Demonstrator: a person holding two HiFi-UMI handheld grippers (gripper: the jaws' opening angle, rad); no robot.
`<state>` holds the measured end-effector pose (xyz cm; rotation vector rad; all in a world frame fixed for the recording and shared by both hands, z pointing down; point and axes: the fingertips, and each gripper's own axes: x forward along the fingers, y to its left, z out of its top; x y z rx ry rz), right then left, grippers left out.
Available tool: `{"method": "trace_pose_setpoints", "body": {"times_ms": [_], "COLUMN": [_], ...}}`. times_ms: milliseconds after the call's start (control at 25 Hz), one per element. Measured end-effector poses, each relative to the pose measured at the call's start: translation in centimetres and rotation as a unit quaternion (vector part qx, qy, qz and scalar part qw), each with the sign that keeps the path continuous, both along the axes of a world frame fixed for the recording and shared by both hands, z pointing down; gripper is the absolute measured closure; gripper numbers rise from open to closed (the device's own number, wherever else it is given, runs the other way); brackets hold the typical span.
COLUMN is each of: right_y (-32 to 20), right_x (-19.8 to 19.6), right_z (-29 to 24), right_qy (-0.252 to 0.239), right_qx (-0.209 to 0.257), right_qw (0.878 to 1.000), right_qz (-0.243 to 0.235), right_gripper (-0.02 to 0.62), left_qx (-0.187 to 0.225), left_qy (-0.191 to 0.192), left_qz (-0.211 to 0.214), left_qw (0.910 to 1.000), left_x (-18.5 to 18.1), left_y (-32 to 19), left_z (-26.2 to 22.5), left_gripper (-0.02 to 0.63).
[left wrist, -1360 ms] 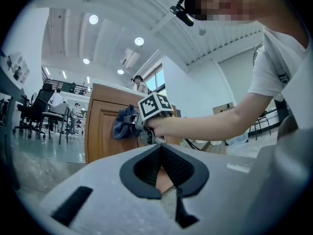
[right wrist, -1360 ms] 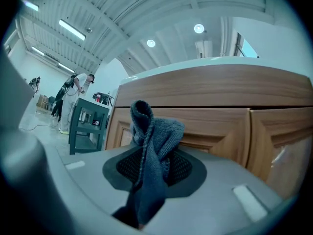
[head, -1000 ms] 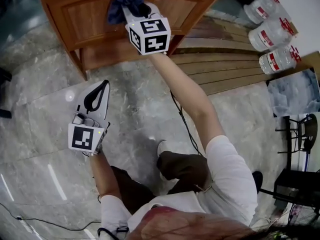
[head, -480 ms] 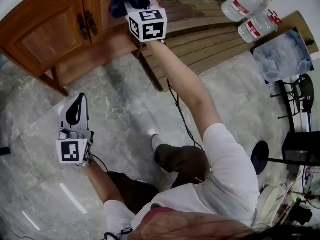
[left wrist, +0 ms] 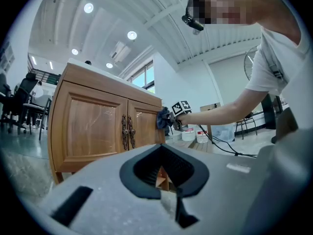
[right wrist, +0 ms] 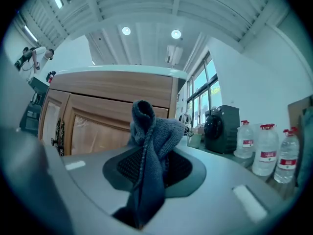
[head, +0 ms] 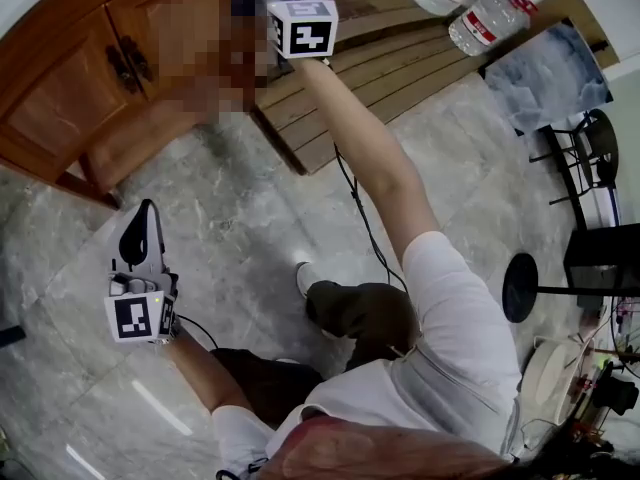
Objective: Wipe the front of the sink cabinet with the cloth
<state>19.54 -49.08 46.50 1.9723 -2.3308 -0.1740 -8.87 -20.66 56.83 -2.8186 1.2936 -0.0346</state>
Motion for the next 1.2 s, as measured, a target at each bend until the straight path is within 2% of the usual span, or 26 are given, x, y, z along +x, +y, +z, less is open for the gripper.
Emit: {"method": "trace_pose_setpoints", "body": {"times_ms": [160,520,680,800,880,1000,1120,1200], "right_y": [0.1,0.2,0.1,0.9,1.8,3.9,7.1,9.7], "right_x": [0.8,1.0,0.7,-0.4,-2.6,-8.7,-16.8,-22.4], "right_z": [-0.2,-0.3,0.2,-0.1,-0.5,-1.3,-2.1,-1.7], "right_qy": [0.003,0.002,-0.005,0.001,0.008,0.006,-0.001,0.0], "right_qx": [0.001,-0.003,0.0,0.013,0.027,0.051,0.068,0.064], "right_qw": [1.0,1.0,1.0,1.0,0.999,0.993,0.977,0.961], "right_qz": [0.006,0.008,0.008,0.002,-0.028,-0.105,-0.2,-0.271], "right_gripper": [0.481,0.48,0.482,0.483,0.483,0.483,0.483,0.483], "left_qx": [0.012,0.013,0.014,0.018,0.021,0.02,0.025,0.03], "left_qy": [-0.017,0.003,-0.022,-0.024,-0.015,-0.005,-0.007,-0.006], "left_qz": [0.019,-0.001,0.005,-0.002,-0.007,-0.024,-0.04,-0.051], "left_qw": [0.9996,0.9999,0.9997,0.9995,0.9996,0.9995,0.9988,0.9982], "left_x": [0.5,-0.2,-1.0,-1.3,-1.3,-1.8,-2.6,-3.3], "left_y": [0.9,1.0,1.1,1.3,1.4,1.4,1.7,2.0], "left_z": [-0.2,-1.3,-0.1,-0.3,-1.0,-1.6,-1.9,-2.3], "left_gripper": [0.601,0.601,0.601,0.601,0.601,0.601,0.601,0.601]}}
